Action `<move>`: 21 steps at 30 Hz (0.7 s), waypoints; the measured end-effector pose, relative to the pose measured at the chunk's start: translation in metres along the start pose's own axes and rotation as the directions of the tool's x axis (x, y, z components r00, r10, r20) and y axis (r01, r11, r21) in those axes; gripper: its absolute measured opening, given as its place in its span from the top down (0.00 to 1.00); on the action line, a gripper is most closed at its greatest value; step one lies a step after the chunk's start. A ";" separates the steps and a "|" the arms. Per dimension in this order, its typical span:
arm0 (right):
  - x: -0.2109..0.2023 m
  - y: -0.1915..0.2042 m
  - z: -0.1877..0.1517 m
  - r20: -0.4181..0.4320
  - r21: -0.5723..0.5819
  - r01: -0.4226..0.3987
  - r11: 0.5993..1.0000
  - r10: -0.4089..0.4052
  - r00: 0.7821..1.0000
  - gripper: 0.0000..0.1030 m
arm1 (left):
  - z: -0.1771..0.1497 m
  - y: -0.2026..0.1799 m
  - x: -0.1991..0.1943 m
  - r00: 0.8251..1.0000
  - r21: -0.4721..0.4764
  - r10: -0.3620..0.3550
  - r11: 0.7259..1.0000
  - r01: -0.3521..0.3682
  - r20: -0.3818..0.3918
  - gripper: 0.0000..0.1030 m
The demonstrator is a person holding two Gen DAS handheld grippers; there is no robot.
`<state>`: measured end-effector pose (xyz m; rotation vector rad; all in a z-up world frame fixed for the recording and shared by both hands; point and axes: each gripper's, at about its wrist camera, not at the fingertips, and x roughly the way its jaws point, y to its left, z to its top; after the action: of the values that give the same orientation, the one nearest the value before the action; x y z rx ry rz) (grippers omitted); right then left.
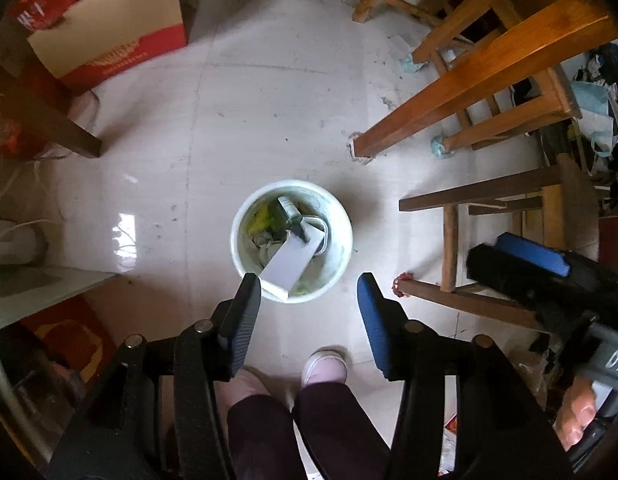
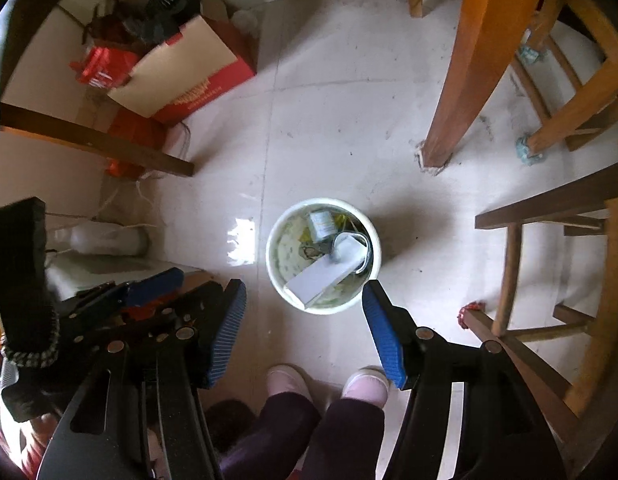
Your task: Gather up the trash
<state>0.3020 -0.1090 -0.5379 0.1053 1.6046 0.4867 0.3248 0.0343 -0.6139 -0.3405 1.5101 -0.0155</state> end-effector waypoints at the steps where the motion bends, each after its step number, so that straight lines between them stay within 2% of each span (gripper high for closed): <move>1: -0.013 0.003 0.001 0.008 -0.003 -0.001 1.000 0.001 1.000 0.45 | -0.001 -0.004 -0.016 1.000 0.002 0.011 1.000 -0.011 0.013 0.52; 5: -0.077 0.021 0.003 0.051 -0.025 -0.018 1.000 0.019 0.999 0.45 | -0.004 -0.012 -0.086 0.996 0.005 0.049 0.999 -0.049 0.069 0.52; 7: -0.111 0.031 0.004 0.076 -0.045 -0.027 0.999 0.031 0.997 0.45 | -0.007 -0.018 -0.133 0.991 0.000 0.067 0.998 -0.067 0.114 0.52; 11: -0.190 0.057 0.002 0.148 -0.099 -0.041 0.994 0.056 0.987 0.45 | -0.017 -0.031 -0.224 0.974 -0.024 0.094 0.996 -0.091 0.207 0.52; 13: -0.233 0.069 -0.002 0.201 -0.133 -0.041 0.990 0.067 0.977 0.45 | -0.024 -0.040 -0.274 0.958 -0.038 0.099 0.995 -0.093 0.268 0.52; 17: -0.317 0.096 -0.019 0.322 -0.200 -0.028 0.979 0.093 0.942 0.45 | -0.043 -0.060 -0.364 0.914 -0.039 0.088 0.996 -0.079 0.395 0.52; 20: -0.374 0.118 -0.039 0.427 -0.237 -0.015 0.972 0.117 0.897 0.45 | -0.066 -0.077 -0.429 0.862 -0.002 0.062 0.997 -0.071 0.504 0.52; 21: -0.390 0.125 -0.046 0.457 -0.242 -0.011 0.970 0.124 0.881 0.45 | -0.078 -0.084 -0.453 0.837 0.019 0.052 0.997 -0.074 0.544 0.52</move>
<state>0.2704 -0.1452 -0.1289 0.0936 1.0604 0.6473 0.2336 0.0376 -0.1561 -0.2357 0.9490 0.0979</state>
